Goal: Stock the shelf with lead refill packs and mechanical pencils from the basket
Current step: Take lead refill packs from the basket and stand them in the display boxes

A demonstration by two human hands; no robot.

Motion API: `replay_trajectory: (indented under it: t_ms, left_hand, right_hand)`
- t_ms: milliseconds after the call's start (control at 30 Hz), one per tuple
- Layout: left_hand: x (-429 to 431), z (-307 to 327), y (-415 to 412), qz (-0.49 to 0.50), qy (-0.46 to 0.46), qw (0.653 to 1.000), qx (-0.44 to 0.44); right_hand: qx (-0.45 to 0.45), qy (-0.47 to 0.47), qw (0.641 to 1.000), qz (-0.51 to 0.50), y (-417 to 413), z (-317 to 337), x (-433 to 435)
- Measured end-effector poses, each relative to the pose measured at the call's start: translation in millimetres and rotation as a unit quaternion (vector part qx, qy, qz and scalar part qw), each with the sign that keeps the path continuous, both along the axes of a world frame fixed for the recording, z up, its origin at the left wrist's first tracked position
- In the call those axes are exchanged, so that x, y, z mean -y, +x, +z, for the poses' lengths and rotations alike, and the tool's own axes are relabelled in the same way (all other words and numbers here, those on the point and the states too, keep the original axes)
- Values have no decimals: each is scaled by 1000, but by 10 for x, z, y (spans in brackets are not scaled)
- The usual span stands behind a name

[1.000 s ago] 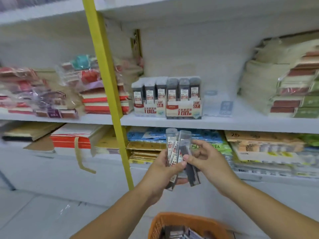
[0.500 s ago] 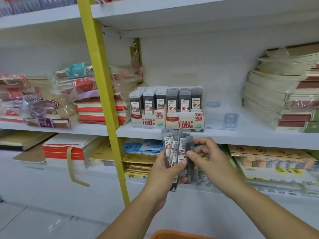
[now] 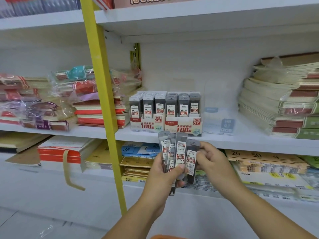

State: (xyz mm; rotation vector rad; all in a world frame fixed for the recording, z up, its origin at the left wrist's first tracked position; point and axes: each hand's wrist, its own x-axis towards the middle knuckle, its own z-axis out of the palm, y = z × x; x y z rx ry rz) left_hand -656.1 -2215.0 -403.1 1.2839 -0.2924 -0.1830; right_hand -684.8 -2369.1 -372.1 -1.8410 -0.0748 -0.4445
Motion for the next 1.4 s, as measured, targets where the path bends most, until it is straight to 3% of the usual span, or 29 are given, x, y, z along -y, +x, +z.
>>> replay_trajectory:
  t_ms: [367, 467, 633, 833, 1100, 1267, 1400]
  left_hand:
    - [-125, 94, 96, 8, -14, 1000, 7]
    - [-211, 205, 200, 16, -41, 999, 13]
    - [-298, 320, 371, 35, -26, 998, 33]
    - [-288, 336, 491, 41, -31, 998, 42]
    - [-258, 333, 549, 26, -57, 997, 43]
    - [-231, 337, 548, 19, -55, 998, 39]
    - [-224, 372, 507, 9, -67, 997, 35]
  right_hand:
    - [5, 137, 990, 31, 34, 219, 42]
    - [83, 38, 996, 0, 77, 718, 109]
    - [219, -131, 963, -86, 323, 1523, 176]
    - [173, -282, 938, -103, 737, 1536, 211]
    - [113, -345, 923, -126, 998, 1455, 289]
    - [113, -464, 864, -158, 1039, 1365, 336]
    - [107, -492, 846, -174, 965, 1329, 325]
